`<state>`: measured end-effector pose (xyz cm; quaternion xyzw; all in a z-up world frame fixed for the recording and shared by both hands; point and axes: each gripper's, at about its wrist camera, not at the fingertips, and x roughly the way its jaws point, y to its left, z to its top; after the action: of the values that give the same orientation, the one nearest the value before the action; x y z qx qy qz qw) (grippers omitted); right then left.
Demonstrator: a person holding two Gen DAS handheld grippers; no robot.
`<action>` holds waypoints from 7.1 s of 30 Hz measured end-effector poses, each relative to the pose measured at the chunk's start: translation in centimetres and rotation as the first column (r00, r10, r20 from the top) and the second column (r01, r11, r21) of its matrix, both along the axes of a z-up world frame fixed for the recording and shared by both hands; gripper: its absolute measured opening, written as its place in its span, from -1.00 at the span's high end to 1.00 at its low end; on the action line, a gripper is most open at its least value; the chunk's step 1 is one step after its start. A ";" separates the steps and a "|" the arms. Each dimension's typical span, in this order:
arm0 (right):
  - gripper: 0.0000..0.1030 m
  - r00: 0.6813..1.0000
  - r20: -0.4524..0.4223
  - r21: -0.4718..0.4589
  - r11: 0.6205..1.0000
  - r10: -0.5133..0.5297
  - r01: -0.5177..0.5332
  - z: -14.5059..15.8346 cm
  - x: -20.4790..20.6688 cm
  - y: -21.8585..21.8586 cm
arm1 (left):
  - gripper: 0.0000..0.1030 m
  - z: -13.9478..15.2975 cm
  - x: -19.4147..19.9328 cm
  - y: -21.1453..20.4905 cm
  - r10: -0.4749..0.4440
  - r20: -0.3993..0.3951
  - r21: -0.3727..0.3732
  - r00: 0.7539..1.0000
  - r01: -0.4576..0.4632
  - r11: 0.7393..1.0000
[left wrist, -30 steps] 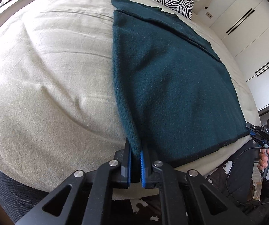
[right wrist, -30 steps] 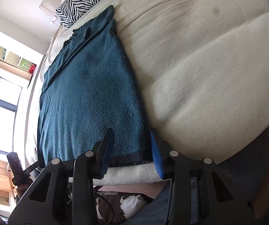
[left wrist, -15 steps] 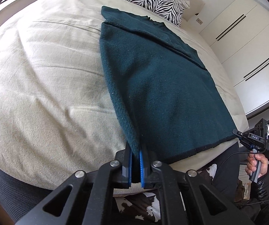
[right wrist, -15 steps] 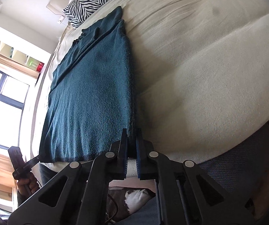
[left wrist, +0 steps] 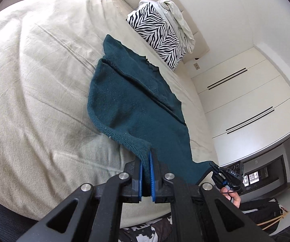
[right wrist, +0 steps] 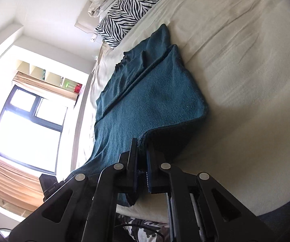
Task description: Fold small clothes
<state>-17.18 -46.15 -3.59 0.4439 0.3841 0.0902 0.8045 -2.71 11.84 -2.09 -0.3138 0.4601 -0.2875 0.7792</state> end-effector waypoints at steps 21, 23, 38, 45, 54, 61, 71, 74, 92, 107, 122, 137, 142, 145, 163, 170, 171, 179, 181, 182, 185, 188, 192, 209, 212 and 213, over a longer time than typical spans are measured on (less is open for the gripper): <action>0.89 0.986 0.101 -0.105 0.984 -0.132 0.143 2.6 22.3 -6.1 | 0.87 0.9 21.3 -2.1 0.167 -0.012 -0.094 0.986 -0.167 0.982; 0.89 0.984 0.085 -0.109 0.981 -0.154 0.163 1.8 24.7 -6.8 | 0.87 0.7 23.8 -2.8 0.168 -0.012 -0.075 0.986 -0.169 0.983; -0.21 0.973 0.012 -0.250 0.942 -0.229 0.225 -3.9 34.3 -7.2 | -0.31 -6.1 29.9 -3.5 0.264 -0.105 0.029 0.959 -0.263 0.964; -0.32 0.986 0.021 -0.317 0.935 -0.164 0.162 -2.8 29.3 -6.0 | -0.13 -5.7 25.8 -3.6 0.235 -0.026 0.137 0.972 -0.230 0.964; 0.12 0.998 -0.034 -0.518 0.855 -0.046 0.021 -3.4 22.1 -0.7 | 0.28 -6.5 20.8 -5.2 0.169 0.076 0.334 0.983 -0.185 0.924; 0.39 0.997 -0.051 -0.557 0.830 -0.064 0.025 -3.6 20.4 -0.3 | 0.36 -6.2 18.9 -5.7 0.144 0.135 0.408 0.980 -0.187 0.894; 0.70 0.994 -0.077 -0.590 0.807 -0.077 0.016 -3.6 19.4 -0.3 | 0.66 -6.4 18.1 -6.1 0.127 0.165 0.456 0.978 -0.190 0.869; 0.85 0.995 -0.076 -0.605 0.796 -0.071 0.010 -3.6 19.2 0.0 | 0.75 -6.7 18.1 -6.0 0.128 0.157 0.462 0.979 -0.188 0.867; 0.87 0.986 -0.101 -0.405 0.910 -0.134 0.082 -6.3 18.7 -3.2 | 0.82 -7.7 17.7 -4.9 0.118 0.128 0.446 0.985 -0.163 0.880; 0.50 0.992 0.030 -0.376 0.918 -0.119 0.122 0.5 20.5 -1.9 | 0.44 -0.7 18.7 -8.0 0.089 0.309 0.481 0.947 -0.237 0.844; 0.50 0.977 0.001 -0.135 0.968 0.211 -0.209 -4.7 41.7 12.3 | 0.16 -7.5 31.0 -15.4 0.057 0.314 0.589 0.948 -0.241 0.771; 0.96 0.920 -0.010 -0.046 0.919 -0.393 0.392 -8.1 31.5 -7.9 | 0.11 -7.9 30.8 -14.7 0.062 0.327 0.538 0.943 -0.240 0.808; 0.76 0.966 0.095 -0.041 0.969 -0.240 0.245 -3.6 28.3 -2.4 | 0.11 -7.9 30.7 -15.0 0.058 0.334 0.555 0.941 -0.246 0.795; 0.76 0.988 0.143 -0.072 0.996 0.058 -0.048 -1.3 28.7 7.1 | 0.11 -7.9 30.6 -15.0 0.059 0.334 0.554 0.941 -0.246 0.795; 0.88 1.000 0.009 0.013 1.000 -0.021 0.020 -8.8 22.5 3.9 | 0.11 -7.8 30.4 -15.0 0.059 0.337 0.549 0.940 -0.247 0.798; 0.77 0.966 0.010 -0.024 0.966 -0.257 0.257 -6.9 15.9 -2.1 | 0.11 -4.8 26.9 -15.1 0.101 0.293 0.535 0.951 -0.250 0.807; 0.71 0.970 0.023 -0.001 0.970 -0.242 0.242 -6.6 15.6 -1.6 | 0.11 -3.9 25.5 -15.9 0.081 0.288 0.507 0.954 -0.224 0.833; 0.70 0.987 0.065 -0.032 0.989 0.148 -0.146 -3.7 20.9 10.6 | 0.07 -5.4 19.7 -21.3 -0.085 0.202 0.541 0.976 -0.039 0.840; 0.70 0.991 0.007 -0.039 0.991 0.130 -0.130 -5.3 21.4 10.4 | 0.50 -6.3 20.2 -18.5 -0.041 0.167 0.485 0.985 -0.046 0.874; 0.70 0.996 -0.034 -0.021 0.996 0.086 -0.087 -6.4 21.2 9.4 | 0.55 -6.4 20.1 -17.2 -0.029 0.157 0.476 0.987 -0.050 0.878; 0.71 0.997 -0.029 0.167 0.983 -0.071 0.075 -9.5 18.4 4.1 | 0.60 -6.3 19.7 -13.9 -0.011 0.152 0.447 0.988 -0.059 0.893; 0.71 0.974 -0.006 0.211 0.952 -0.226 0.222 -10.2 15.3 -1.1 | 0.64 -7.2 19.3 -10.6 -0.002 0.133 0.361 0.991 -0.047 0.931; 0.70 0.926 -0.006 0.200 0.907 -0.377 0.370 -9.0 10.3 -6.5 | 0.70 -7.3 18.3 -7.8 0.076 0.109 0.337 0.991 -0.108 0.935; -0.06 0.928 -0.163 0.210 0.908 -0.334 0.363 -8.2 10.9 -0.8 | -0.25 -3.3 17.7 -14.8 0.063 0.161 0.304 0.985 -0.111 0.946; -0.06 0.907 -0.166 0.251 0.873 -0.387 0.418 -8.6 11.5 -1.0 | -0.25 -4.0 19.2 -16.7 0.037 0.139 0.313 0.990 -0.079 0.946; -0.06 0.900 -0.162 0.264 0.861 -0.405 0.435 -8.7 11.8 -1.3 | -0.25 -4.1 19.8 -17.2 0.028 0.133 0.316 0.991 -0.069 0.946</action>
<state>-5.41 -47.43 -12.32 0.6352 0.3007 -0.0540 0.7094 17.06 -5.35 -6.22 -0.1756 0.4424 -0.2090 0.8542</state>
